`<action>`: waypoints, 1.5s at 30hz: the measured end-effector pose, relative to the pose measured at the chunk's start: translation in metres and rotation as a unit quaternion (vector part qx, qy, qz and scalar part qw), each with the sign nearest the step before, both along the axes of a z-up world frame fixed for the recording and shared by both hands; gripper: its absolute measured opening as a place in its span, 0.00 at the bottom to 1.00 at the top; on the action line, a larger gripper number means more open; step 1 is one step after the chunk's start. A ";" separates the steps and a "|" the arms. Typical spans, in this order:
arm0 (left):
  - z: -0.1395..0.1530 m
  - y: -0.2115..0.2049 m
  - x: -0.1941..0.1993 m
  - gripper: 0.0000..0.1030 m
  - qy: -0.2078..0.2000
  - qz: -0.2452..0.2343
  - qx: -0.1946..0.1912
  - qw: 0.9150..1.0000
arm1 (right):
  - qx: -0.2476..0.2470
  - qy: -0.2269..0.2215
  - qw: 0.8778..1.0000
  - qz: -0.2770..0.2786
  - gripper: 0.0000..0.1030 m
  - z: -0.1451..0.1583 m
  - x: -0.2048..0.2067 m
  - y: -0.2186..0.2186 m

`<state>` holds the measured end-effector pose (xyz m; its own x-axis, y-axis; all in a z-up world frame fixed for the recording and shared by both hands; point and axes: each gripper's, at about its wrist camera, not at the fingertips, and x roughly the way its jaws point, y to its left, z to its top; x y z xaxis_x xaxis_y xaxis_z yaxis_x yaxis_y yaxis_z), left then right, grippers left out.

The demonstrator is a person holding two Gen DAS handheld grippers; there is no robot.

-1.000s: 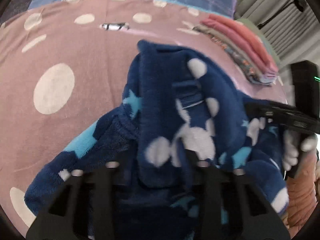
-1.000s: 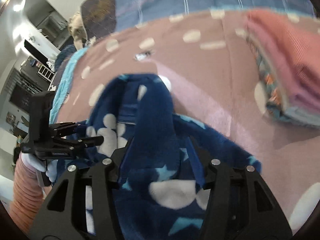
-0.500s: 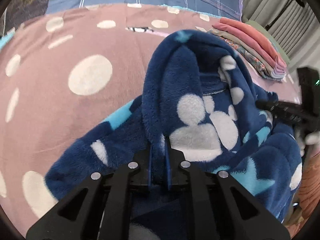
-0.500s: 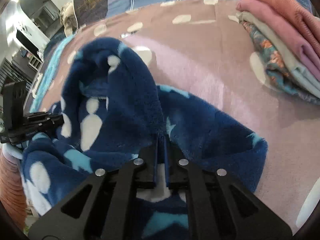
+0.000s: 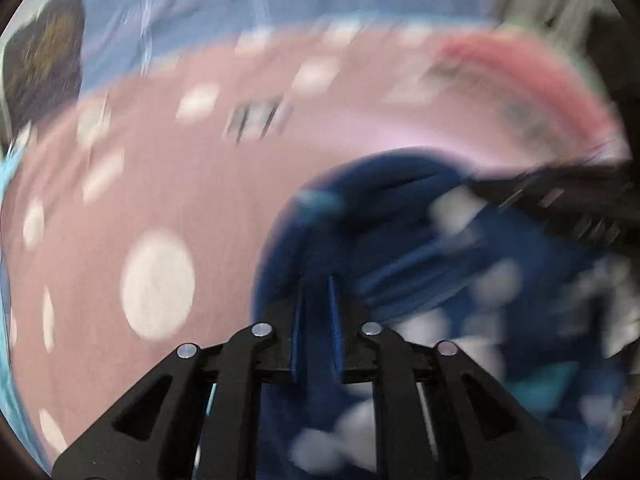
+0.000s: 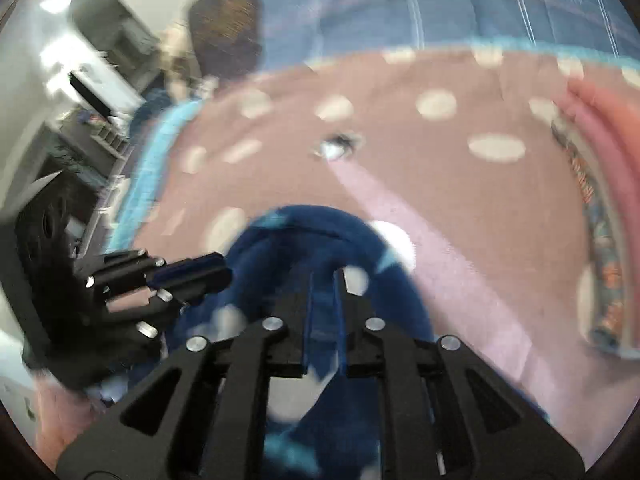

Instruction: Fold small clothes

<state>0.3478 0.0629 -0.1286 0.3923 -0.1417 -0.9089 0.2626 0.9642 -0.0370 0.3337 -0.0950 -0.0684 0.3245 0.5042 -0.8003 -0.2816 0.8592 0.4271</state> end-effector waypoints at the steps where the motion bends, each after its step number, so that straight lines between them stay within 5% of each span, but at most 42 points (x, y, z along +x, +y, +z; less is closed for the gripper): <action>1: 0.000 0.006 -0.002 0.15 -0.013 0.002 -0.027 1.000 | -0.046 0.006 0.999 -0.016 0.12 -0.016 0.008 0.003; 2: 0.005 0.016 -0.005 0.15 -0.011 0.010 -0.058 0.998 | -0.098 0.014 0.995 -0.034 0.05 -0.040 0.013 0.001; 5: 0.027 0.023 -0.018 0.15 -0.017 0.015 -0.078 0.997 | -0.023 0.019 0.998 -0.047 0.04 -0.049 0.007 -0.022; 8: 0.076 0.031 -0.059 0.16 -0.070 0.003 -0.105 0.992 | 0.000 -0.002 0.998 -0.061 0.12 -0.015 -0.013 -0.040; 10: 0.104 0.041 -0.097 0.36 -0.114 -0.013 -0.103 0.988 | 0.010 -0.045 0.997 -0.054 0.15 0.014 -0.040 -0.052; 13: 0.131 0.061 -0.169 0.44 -0.179 -0.025 -0.079 0.980 | 0.010 -0.129 0.991 -0.025 0.38 0.058 -0.110 -0.079; 17: 0.109 0.101 -0.241 0.46 -0.188 0.024 -0.016 0.982 | -0.099 -0.247 0.964 -0.008 0.58 0.071 -0.214 -0.112; 21: 0.068 0.129 -0.273 0.46 -0.136 0.069 0.020 0.988 | -0.213 -0.240 0.947 -0.003 0.59 0.039 -0.269 -0.127; 28: 0.038 0.104 -0.287 0.46 -0.121 0.033 0.111 0.986 | -0.269 -0.236 0.933 0.041 0.65 0.005 -0.284 -0.100; 33: 0.044 0.097 -0.262 0.46 -0.147 0.031 0.144 0.978 | -0.239 -0.224 0.945 0.027 0.66 -0.003 -0.254 -0.096; 39: 0.064 0.083 -0.222 0.47 -0.195 -0.011 0.116 0.974 | -0.217 -0.220 0.951 0.020 0.67 -0.004 -0.228 -0.103; 43: 0.077 0.087 -0.199 0.53 -0.191 -0.042 -0.004 0.981 | -0.178 -0.219 0.959 0.019 0.67 -0.001 -0.206 -0.108; 45: 0.074 0.100 -0.182 0.53 -0.174 -0.028 -0.053 0.983 | -0.116 -0.197 0.973 0.016 0.67 0.000 -0.188 -0.120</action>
